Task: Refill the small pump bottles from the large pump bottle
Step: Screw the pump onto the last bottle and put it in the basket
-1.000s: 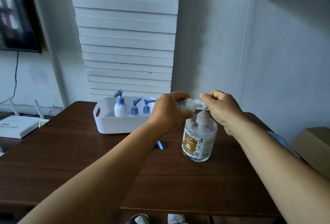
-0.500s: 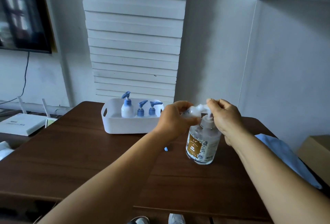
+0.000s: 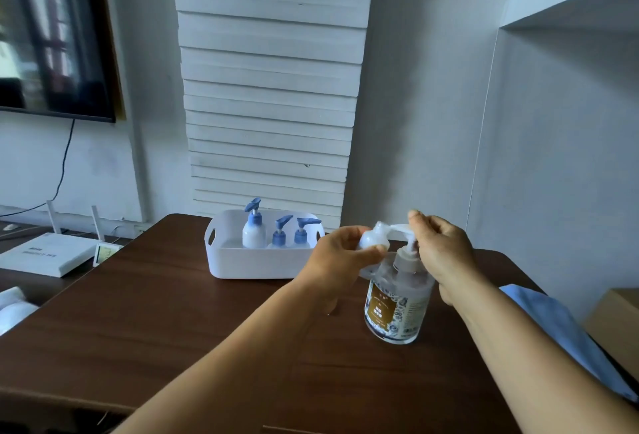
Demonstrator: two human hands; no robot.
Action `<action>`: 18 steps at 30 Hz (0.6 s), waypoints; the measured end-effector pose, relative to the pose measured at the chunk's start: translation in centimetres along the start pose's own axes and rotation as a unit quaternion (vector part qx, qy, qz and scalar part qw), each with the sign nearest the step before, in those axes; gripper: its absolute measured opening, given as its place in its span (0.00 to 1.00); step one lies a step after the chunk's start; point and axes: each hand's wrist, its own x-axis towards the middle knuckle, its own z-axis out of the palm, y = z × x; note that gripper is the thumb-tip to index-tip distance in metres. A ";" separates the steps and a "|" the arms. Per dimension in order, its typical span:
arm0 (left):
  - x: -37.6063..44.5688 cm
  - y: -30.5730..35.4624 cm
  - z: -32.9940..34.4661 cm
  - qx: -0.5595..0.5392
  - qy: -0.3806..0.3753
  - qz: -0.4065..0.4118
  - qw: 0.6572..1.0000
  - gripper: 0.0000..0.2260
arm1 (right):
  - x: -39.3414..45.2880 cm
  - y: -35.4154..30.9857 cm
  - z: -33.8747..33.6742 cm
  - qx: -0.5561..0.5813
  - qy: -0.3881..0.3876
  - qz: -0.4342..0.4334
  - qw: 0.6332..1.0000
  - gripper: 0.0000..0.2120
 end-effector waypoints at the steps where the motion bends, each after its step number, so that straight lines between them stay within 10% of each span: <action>1: 0.0 0.1 0.0 -0.008 -0.003 0.001 1.000 0.12 | 0.0 0.0 0.0 0.002 0.002 0.000 1.000 0.21; 18: -1.1 0.2 -1.7 -0.028 -0.003 0.013 1.000 0.12 | -0.6 -1.2 0.5 -0.063 0.015 -0.007 0.998 0.14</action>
